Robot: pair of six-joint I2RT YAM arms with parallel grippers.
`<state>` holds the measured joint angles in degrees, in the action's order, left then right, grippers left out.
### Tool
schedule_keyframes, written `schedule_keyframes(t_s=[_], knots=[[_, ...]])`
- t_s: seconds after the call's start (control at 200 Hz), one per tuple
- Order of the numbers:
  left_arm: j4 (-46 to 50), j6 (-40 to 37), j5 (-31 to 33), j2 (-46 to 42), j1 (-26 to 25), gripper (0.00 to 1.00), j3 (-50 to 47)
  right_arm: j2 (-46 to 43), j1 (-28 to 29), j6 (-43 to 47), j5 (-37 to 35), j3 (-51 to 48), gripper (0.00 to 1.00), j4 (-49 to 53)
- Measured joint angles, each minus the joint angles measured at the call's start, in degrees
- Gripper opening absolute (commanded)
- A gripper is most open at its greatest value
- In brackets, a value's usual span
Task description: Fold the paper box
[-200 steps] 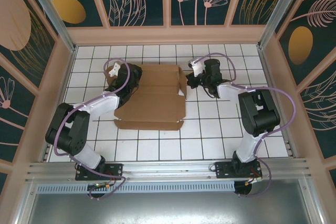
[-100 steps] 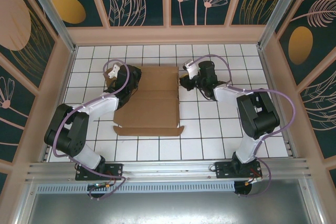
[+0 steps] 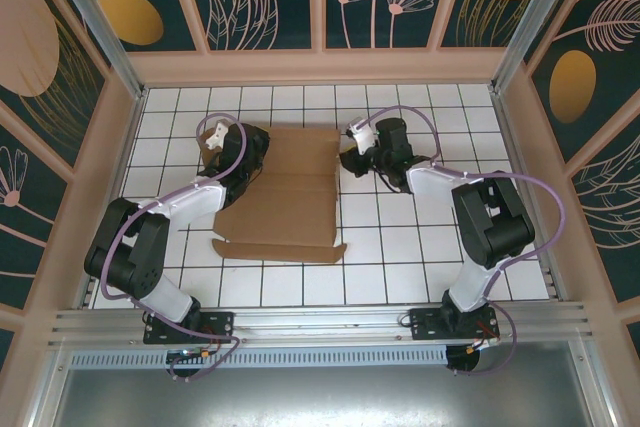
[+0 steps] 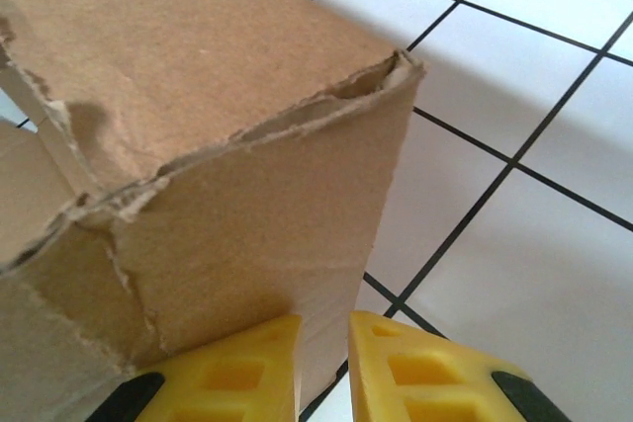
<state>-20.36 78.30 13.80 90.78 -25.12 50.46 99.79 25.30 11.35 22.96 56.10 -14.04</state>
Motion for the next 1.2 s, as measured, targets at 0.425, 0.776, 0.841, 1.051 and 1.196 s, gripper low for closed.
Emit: schedule_keyframes(t_s=[0.425,0.776,0.841,1.051,1.196], knots=[[1.60,-0.07,0.85,0.00,0.42,0.00,0.11,0.00,1.70,2.75,-1.01,2.93,0.21,5.88],[7.34,-0.22,1.55,1.88,0.79,0.00,7.67,3.39,1.70,3.04,-0.55,11.06,0.22,14.67],[7.37,-0.22,1.60,2.40,1.05,0.00,8.44,4.76,1.70,2.78,-0.52,12.59,0.22,15.67],[2.89,-0.24,0.83,1.81,1.22,0.00,5.55,4.74,1.81,-0.79,-1.16,10.38,0.27,12.68],[-4.44,-0.74,-0.55,-0.09,1.36,0.00,-0.70,1.62,3.02,-2.78,-3.13,4.31,0.29,7.15]])
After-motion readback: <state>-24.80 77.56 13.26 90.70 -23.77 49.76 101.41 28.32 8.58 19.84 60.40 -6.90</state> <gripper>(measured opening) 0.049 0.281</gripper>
